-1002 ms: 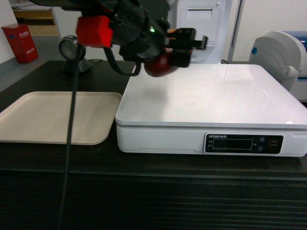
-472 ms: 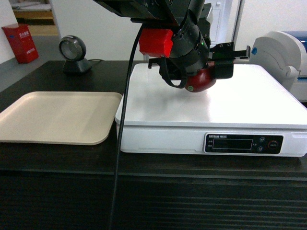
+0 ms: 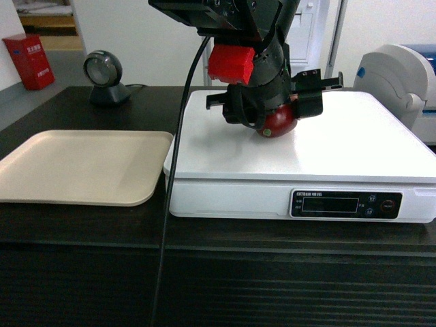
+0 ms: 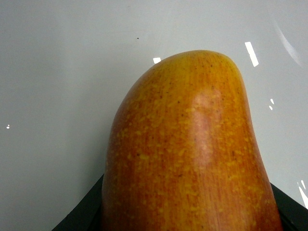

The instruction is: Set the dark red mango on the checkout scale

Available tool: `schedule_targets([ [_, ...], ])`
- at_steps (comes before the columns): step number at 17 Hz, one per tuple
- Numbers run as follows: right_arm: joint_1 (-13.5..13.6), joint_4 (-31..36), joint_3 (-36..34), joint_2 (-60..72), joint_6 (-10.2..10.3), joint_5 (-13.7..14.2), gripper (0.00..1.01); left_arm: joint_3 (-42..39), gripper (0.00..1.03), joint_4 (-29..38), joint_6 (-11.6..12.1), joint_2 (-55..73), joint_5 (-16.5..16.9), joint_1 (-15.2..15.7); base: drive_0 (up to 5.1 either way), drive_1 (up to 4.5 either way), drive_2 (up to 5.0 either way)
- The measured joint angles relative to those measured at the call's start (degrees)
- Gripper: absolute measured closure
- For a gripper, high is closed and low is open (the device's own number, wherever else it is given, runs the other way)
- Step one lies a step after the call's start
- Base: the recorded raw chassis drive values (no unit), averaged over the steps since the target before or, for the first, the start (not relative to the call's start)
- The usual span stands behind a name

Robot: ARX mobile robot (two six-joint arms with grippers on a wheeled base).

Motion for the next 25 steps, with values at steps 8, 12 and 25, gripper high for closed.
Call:
schedule_targets([
  [8,0.00,-0.02,0.00,0.00,0.00,0.02,0.03,-5.31,0.05,9.38,1.64,-2.91,0.74,0.42,0.0,0.00,0.0],
  [12,0.00,-0.02,0.00,0.00,0.00,0.02,0.03,-18.10,0.05,31.17,14.05,-13.81,-0.33,1.05,0.0,0.00,0.0],
  [25,0.00,0.00,0.00,0.00,0.00,0.02,0.03,-75.56,0.49,66.86,20.61,-52.28,2.29,32.17,0.0,0.00,0.0],
])
